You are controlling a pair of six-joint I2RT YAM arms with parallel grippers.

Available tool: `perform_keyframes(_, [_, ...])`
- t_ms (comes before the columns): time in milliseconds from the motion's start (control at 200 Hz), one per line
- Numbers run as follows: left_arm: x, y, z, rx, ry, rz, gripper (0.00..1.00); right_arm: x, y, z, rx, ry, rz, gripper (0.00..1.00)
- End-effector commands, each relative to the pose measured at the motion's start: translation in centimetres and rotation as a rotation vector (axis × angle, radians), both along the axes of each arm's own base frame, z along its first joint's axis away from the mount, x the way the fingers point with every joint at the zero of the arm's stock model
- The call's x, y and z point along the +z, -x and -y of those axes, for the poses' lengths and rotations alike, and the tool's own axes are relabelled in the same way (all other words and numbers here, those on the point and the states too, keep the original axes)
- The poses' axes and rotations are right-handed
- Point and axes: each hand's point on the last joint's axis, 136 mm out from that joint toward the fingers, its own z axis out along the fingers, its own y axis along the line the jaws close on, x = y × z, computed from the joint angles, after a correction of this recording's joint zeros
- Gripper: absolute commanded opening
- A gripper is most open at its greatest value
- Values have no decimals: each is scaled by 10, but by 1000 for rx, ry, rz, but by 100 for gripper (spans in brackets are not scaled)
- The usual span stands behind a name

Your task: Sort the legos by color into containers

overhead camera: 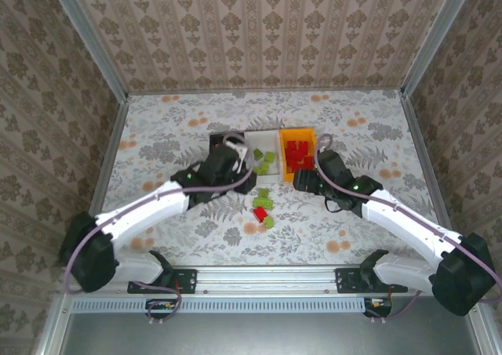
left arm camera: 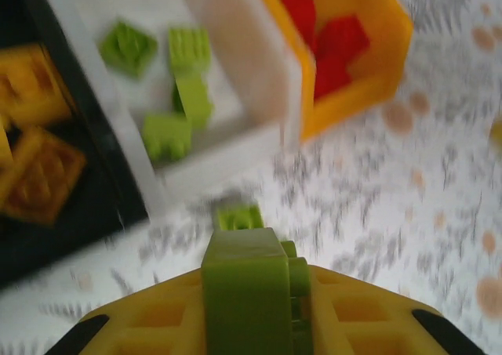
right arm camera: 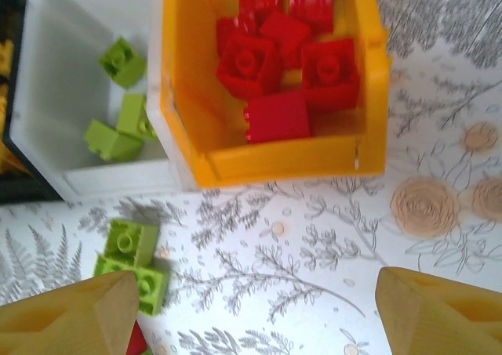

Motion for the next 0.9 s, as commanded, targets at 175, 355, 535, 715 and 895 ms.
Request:
perform_keyframes(175, [-35,-81,38,-13,-85,-72,25,-27,40,-17,138,-24,-61,81])
perform_keyframes(355, [-59,-104,46,4,-154,-119,36,-44,64,-32,245,-35,-97,81])
perform_keyframes(535, [-18,-98,51,13,-46,-66,64,-47,82,-56,365,-33,-95,82])
perform_keyframes(715, [49,-57,45,-16,70,43,81,-52,92,-87,478,5,-90,82])
perform_keyframes(895, [68,-4,11,11,121,101,100,-65,94,-118,560,105,-92,81])
